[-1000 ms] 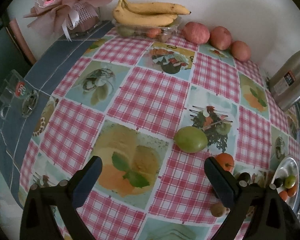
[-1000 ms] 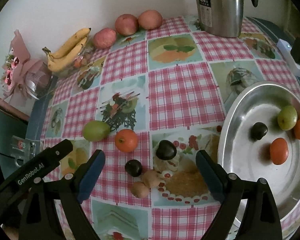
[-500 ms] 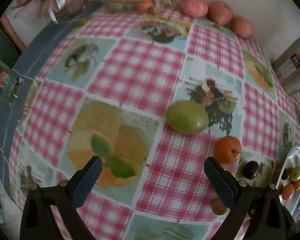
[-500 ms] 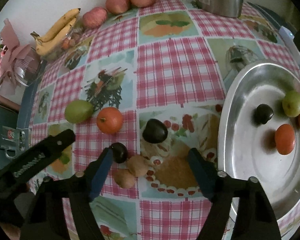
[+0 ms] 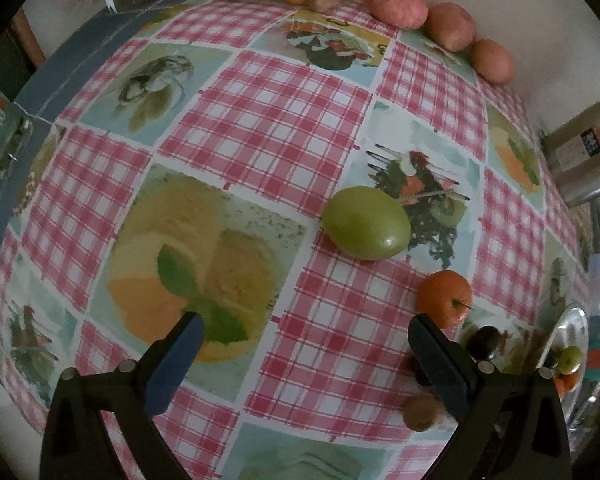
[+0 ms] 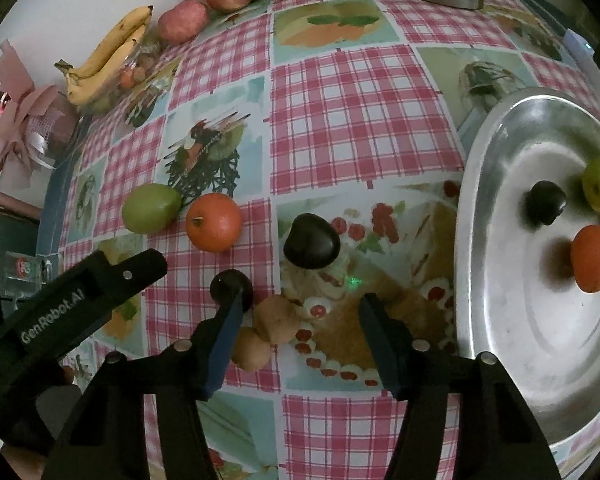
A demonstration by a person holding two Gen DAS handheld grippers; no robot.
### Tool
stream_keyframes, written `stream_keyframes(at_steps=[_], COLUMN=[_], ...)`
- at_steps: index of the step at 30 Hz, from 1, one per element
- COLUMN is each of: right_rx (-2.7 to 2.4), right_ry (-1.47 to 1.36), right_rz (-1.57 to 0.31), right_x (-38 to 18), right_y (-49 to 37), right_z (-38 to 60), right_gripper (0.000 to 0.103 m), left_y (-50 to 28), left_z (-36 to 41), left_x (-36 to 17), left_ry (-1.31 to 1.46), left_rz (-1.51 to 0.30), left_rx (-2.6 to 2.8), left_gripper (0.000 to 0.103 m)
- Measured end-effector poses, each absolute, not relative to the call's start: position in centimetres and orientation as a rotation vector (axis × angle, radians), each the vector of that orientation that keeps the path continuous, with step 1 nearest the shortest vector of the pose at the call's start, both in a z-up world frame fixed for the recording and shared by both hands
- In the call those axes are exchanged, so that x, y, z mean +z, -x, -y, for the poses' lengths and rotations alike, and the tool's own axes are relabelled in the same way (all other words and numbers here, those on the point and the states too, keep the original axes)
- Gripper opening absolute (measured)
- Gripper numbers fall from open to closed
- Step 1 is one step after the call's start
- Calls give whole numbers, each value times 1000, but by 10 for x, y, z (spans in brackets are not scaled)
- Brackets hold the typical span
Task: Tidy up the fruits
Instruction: 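Close the right tool on a small brown round fruit, then close the left tool on another small brown fruit while the right tool holds its fruit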
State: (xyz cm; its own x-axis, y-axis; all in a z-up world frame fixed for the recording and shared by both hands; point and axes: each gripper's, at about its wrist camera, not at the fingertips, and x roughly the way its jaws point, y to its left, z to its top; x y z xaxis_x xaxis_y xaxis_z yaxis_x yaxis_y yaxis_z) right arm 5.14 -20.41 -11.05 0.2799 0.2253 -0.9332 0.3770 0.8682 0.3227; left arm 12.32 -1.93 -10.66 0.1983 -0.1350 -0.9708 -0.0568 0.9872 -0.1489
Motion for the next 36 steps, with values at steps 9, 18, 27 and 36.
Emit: stream_keyframes(at_steps=[9, 18, 27, 36], right_rx=[-76, -46, -44, -122], right_ry=[-588, -600, -607, -586], right_rz=[-1303, -1315, -1294, -1208], right_x=[-112, -115, -109, -83], right_y=[-50, -52, -50, -42], right_z=[201, 196, 199, 219], right_gripper=[45, 29, 26, 26], left_y=[-120, -116, -116, -115], left_z=[21, 12, 12, 22], left_x=[-97, -86, -83, -78], left_ry=[214, 238, 243, 195], left_rz=[-1363, -1352, -1349, -1311], left_rx=[-80, -91, -101, -145], left_gripper=[103, 103, 103, 103])
